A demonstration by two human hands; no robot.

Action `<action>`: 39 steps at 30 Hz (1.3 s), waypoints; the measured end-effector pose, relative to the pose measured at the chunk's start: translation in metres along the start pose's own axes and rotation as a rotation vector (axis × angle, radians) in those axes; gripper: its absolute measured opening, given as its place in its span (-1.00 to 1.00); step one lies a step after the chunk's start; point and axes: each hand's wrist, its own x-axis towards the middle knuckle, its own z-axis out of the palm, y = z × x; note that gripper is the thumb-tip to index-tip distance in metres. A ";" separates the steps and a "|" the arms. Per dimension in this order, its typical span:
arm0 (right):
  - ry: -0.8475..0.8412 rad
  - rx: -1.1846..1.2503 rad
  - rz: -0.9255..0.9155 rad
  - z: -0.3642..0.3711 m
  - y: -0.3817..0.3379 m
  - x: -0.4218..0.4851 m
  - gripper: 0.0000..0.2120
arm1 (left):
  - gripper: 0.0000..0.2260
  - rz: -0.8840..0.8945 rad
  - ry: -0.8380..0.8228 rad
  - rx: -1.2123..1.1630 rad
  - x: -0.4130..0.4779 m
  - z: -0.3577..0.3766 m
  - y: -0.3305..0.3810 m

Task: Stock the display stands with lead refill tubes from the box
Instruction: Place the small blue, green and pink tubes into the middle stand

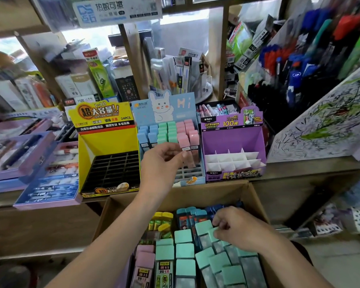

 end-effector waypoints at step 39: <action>-0.065 -0.049 -0.190 0.012 -0.041 -0.016 -0.73 | -0.71 -0.361 -0.212 0.399 -0.143 -0.122 -0.037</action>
